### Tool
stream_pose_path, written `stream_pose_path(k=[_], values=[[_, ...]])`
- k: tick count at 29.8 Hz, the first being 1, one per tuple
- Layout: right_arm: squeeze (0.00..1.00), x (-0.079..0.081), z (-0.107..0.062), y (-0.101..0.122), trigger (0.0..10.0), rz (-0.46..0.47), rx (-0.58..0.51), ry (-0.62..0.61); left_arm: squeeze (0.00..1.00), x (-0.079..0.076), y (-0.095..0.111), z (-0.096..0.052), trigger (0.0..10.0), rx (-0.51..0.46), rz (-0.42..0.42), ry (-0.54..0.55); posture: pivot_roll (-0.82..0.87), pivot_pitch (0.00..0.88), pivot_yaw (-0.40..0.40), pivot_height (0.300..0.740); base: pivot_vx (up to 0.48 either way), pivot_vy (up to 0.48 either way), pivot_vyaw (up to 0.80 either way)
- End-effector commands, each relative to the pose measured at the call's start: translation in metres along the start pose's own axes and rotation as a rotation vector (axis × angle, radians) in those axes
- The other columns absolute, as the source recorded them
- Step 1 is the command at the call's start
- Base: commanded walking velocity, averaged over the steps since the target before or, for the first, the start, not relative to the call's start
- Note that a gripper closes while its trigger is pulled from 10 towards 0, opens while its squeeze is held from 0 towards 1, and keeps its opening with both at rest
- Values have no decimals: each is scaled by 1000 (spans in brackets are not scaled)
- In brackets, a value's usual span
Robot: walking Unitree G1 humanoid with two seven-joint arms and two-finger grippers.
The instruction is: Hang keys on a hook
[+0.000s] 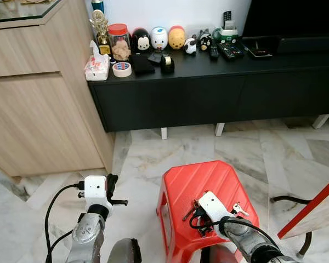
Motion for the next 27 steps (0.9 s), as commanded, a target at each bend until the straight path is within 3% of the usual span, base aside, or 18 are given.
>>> stream_pose_path(k=[1, 14, 20, 27], values=[[0, 9, 0, -12, 0, 74, 31, 15, 0, 4, -2, 0, 10000, 20, 12, 3, 32, 52, 13, 613, 0, 0, 0], [0, -5, 0, 24, 0, 282, -172, -50, 0, 5, -7, -1, 10000, 36, 15, 6, 30, 51, 10, 613, 0, 0, 0], [0, -9, -2, 37, 0, 282, -244, -46, 0, 5, -9, -2, 10000, 42, 16, 8, 32, 51, 9, 613, 0, 0, 0], [0, -9, -2, 37, 0, 282, -244, -46, 0, 5, -9, -2, 10000, 42, 16, 8, 32, 51, 9, 613, 0, 0, 0]])
Point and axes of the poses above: a point about 5 cm out from each wrist's last joint towards the gripper, its own z axis pointing out of the wrist towards the gripper, its own y axis along the axis of the wrist's last joint, x = y × z, the point moved 3 cm from there along z, pointing out of the wrist towards the gripper, and after that the axes turned 9 degrees about -z, right-handed, at the moved point
